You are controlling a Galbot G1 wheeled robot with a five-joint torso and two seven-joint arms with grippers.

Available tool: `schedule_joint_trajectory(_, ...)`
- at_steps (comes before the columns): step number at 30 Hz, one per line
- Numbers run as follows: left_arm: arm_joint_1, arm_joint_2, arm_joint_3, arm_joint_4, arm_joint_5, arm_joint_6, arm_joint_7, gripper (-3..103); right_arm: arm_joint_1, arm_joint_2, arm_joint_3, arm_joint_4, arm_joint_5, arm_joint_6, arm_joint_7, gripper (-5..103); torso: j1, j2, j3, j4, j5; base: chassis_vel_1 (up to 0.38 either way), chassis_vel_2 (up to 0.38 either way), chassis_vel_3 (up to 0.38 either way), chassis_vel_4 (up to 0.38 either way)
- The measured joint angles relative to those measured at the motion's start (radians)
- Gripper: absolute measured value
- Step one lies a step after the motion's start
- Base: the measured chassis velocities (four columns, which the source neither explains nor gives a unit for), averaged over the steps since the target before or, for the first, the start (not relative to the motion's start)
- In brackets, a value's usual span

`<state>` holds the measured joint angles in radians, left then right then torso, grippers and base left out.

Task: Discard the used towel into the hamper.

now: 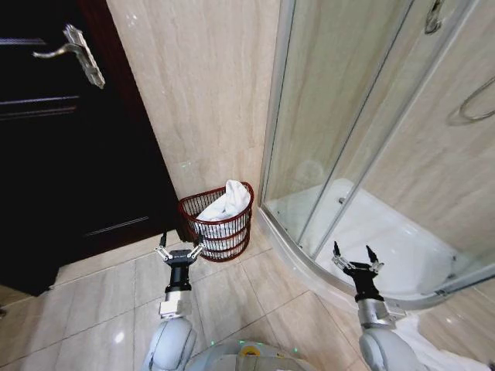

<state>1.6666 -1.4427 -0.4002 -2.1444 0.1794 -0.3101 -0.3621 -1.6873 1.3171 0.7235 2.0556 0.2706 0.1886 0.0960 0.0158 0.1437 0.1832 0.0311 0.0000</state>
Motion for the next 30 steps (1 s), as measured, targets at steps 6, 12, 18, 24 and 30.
schedule_joint_trajectory(6, 0.003, 0.001, 0.001, -0.003, 0.003, 0.001, -0.002, 100, -0.004, 0.003, -0.002, -0.002, 0.000, 0.006, 0.000, 100, 0.000, 0.000, 0.000, -0.0001, 0.0000, -0.003, -0.067, -0.059, 0.012)
schedule_joint_trajectory(12, 0.003, 0.005, -0.001, -0.004, 0.001, 0.001, -0.002, 100, -0.003, 0.016, -0.005, -0.004, -0.002, 0.008, 0.000, 100, 0.000, 0.000, 0.000, -0.0001, 0.0000, -0.013, -0.085, -0.080, -0.020)
schedule_joint_trajectory(18, -0.004, 0.009, 0.001, 0.003, 0.000, 0.001, 0.001, 100, -0.003, 0.024, 0.005, -0.002, -0.001, 0.008, 0.000, 100, 0.000, 0.000, 0.000, -0.0002, 0.0000, -0.045, -0.107, -0.110, -0.060)
schedule_joint_trajectory(24, -0.009, 0.017, 0.011, 0.017, 0.000, 0.003, 0.005, 100, -0.012, 0.036, 0.016, -0.002, 0.001, 0.011, 0.000, 100, 0.000, 0.000, 0.000, -0.0002, 0.0000, -0.050, -0.113, -0.102, -0.042)
schedule_joint_trajectory(30, -0.010, 0.017, 0.012, 0.019, -0.001, 0.002, 0.006, 100, -0.017, 0.040, 0.014, -0.002, -0.008, 0.014, 0.000, 100, 0.000, 0.000, 0.000, -0.0003, 0.0000, -0.049, -0.114, -0.108, -0.044)
